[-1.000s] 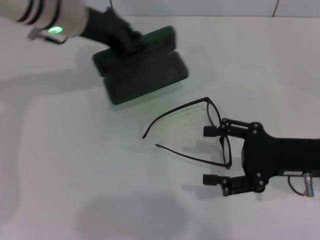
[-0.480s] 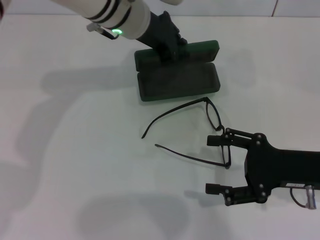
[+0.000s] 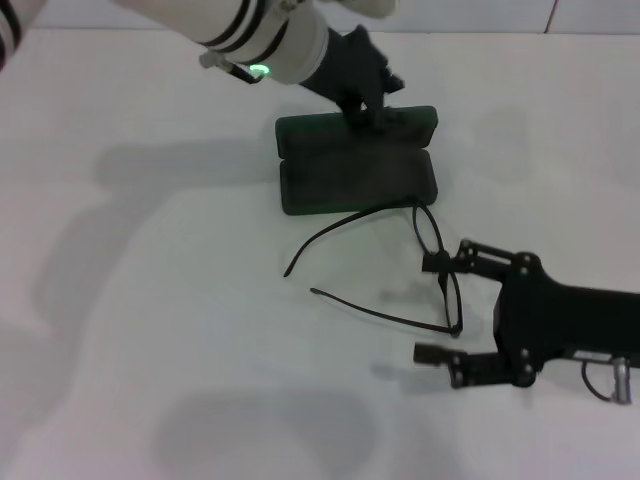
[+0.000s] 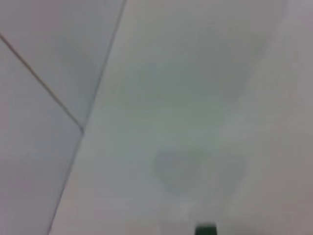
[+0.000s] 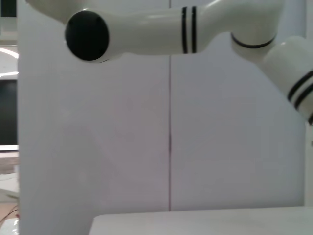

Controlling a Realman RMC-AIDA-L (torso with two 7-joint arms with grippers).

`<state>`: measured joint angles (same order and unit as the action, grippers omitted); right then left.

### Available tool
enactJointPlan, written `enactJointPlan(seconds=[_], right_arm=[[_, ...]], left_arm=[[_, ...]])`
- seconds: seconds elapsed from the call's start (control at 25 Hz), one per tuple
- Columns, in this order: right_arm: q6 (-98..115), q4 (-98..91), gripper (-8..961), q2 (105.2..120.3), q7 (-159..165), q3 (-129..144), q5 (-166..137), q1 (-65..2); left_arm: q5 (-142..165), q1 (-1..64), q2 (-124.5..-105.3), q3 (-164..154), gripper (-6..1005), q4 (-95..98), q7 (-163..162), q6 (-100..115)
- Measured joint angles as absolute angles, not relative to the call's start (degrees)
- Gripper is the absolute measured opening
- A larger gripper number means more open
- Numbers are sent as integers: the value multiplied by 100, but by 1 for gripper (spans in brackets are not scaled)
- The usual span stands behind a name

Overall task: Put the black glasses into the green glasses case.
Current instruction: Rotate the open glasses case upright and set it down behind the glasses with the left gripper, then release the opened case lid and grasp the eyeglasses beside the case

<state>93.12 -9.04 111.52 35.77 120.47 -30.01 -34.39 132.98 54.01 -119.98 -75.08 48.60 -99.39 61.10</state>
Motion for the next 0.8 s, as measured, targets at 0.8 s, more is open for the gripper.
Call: enactJointPlan(seconds=[0.8], right_arm=[[6532,-4030,856,10386,6717,10702,-4489,-3289]], left_arm=[[7836,2109,-11965,-7409,573,5364,-8184,6357]])
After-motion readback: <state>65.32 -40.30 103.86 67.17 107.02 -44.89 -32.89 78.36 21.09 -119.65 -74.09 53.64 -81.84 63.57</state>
